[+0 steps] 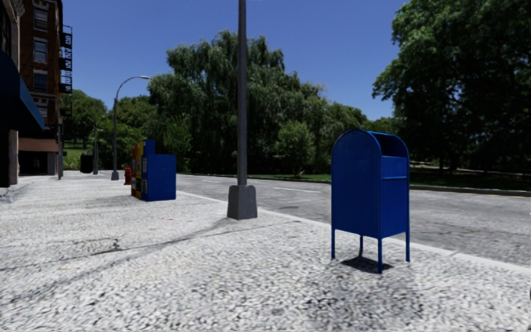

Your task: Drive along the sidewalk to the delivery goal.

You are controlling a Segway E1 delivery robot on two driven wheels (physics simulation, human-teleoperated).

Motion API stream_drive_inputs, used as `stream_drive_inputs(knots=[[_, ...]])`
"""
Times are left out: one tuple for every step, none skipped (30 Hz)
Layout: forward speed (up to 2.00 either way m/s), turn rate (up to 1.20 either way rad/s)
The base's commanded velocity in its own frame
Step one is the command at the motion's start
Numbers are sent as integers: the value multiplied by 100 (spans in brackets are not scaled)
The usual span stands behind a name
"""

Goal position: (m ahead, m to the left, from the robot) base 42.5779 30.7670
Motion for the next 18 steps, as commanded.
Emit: stream_drive_inputs(knots=[[200, 76], [200, 76], [200, 76], [200, 76], [200, 76], [200, 76], [200, 76], [200, 76], [200, 76], [200, 75], [200, 75], [200, 75], [200, 75], [200, 75], [200, 75], [200, 75], [200, 75], [200, 75]])
